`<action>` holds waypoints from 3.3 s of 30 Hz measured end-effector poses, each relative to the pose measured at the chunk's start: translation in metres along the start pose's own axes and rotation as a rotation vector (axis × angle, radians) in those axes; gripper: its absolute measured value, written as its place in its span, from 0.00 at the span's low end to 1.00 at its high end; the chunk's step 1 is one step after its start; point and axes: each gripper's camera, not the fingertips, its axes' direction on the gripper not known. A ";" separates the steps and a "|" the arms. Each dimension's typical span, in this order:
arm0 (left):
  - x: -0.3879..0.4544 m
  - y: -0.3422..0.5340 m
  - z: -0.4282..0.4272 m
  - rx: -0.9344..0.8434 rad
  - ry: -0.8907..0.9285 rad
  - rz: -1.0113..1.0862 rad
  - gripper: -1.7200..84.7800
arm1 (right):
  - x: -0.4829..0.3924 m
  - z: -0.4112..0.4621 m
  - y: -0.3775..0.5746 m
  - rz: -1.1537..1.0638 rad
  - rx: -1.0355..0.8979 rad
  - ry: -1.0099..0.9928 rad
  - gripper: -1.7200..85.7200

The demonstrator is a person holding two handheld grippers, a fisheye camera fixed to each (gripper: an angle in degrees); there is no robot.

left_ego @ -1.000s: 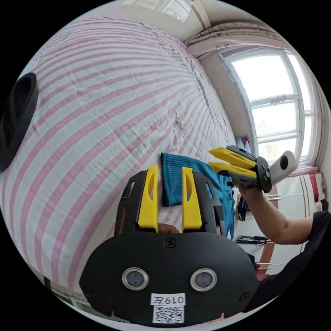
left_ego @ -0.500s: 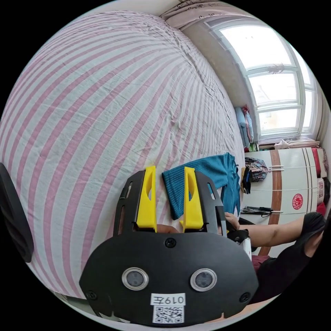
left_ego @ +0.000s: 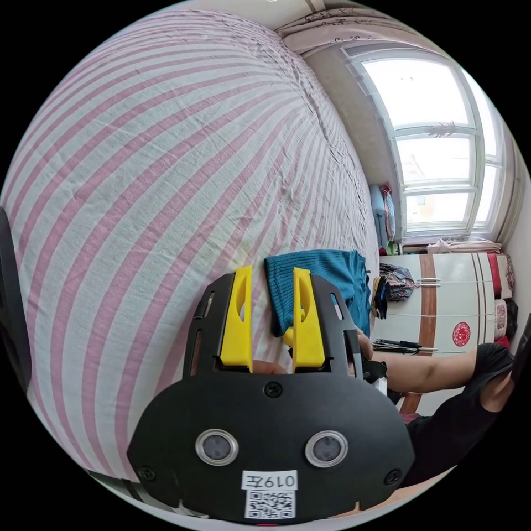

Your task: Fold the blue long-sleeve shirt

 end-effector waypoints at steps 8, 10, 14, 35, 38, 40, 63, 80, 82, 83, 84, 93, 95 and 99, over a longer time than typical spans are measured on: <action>0.020 -0.011 0.007 -0.053 0.009 0.019 0.14 | -0.019 -0.011 0.005 0.023 0.006 -0.070 0.10; 0.031 -0.016 0.013 -0.075 -0.025 0.037 0.15 | -0.022 -0.010 0.006 0.025 0.004 -0.072 0.09; 0.047 -0.023 0.019 -0.087 -0.074 0.051 0.15 | -0.024 -0.007 0.005 0.046 -0.015 -0.066 0.04; 0.106 -0.031 0.056 -0.064 0.166 -0.217 0.08 | 0.017 -0.046 0.080 0.374 0.151 -0.218 0.03; 0.128 -0.033 0.060 -0.056 0.101 -0.200 0.05 | 0.016 -0.041 0.086 0.387 0.077 -0.235 0.06; 0.146 -0.033 0.065 -0.072 0.066 -0.178 0.04 | 0.014 -0.041 0.091 0.398 0.057 -0.270 0.10; 0.298 0.019 0.129 -0.080 0.132 -0.110 0.03 | 0.053 -0.110 0.204 0.749 0.018 -0.295 0.01; 0.672 0.083 0.243 -0.122 0.331 0.382 0.03 | 0.124 -0.301 0.526 1.443 0.304 -0.229 0.01; 0.733 0.101 0.279 -0.175 0.354 0.451 0.03 | 0.123 -0.323 0.570 1.525 0.334 -0.224 0.01; 0.747 0.105 0.289 -0.190 0.363 0.465 0.03 | 0.121 -0.337 0.598 1.575 0.351 -0.220 0.01; 0.774 0.115 0.309 -0.218 0.373 0.492 0.03 | 0.118 -0.350 0.626 1.624 0.362 -0.209 0.01; 0.929 0.205 0.481 -0.448 0.371 0.623 0.03 | 0.065 -0.408 0.807 1.956 0.283 -0.117 0.01; 0.951 0.223 0.514 -0.487 0.350 0.648 0.03 | 0.054 -0.413 0.832 1.985 0.244 -0.104 0.01; 0.979 0.256 0.588 -0.566 0.233 0.663 0.03 | 0.026 -0.404 0.884 2.093 0.186 -0.152 0.01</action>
